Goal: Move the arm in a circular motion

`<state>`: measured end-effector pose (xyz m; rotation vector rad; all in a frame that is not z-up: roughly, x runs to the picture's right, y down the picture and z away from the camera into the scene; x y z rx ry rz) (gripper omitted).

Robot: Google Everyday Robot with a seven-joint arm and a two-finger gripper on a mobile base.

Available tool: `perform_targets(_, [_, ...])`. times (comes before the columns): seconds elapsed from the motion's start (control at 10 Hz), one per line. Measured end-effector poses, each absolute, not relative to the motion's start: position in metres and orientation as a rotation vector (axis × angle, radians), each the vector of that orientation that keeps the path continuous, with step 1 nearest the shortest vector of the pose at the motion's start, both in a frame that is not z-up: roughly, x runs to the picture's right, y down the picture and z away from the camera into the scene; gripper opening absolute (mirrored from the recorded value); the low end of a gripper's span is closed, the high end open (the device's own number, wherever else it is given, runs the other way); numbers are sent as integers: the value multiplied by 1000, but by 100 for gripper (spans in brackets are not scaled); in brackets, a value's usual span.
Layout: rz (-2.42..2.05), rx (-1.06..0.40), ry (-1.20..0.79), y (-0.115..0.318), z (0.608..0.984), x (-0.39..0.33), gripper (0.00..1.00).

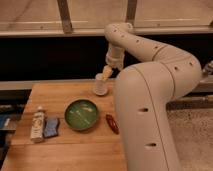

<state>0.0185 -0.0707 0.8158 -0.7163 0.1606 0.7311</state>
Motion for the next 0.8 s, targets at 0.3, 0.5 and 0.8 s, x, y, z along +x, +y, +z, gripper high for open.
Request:
perform_targets(0.3, [659, -743, 96, -35, 784, -44, 80])
perform_targets(0.5, [641, -769, 69, 2, 753, -67, 80])
perform_targets(0.8, [691, -791, 96, 46, 722, -47, 80])
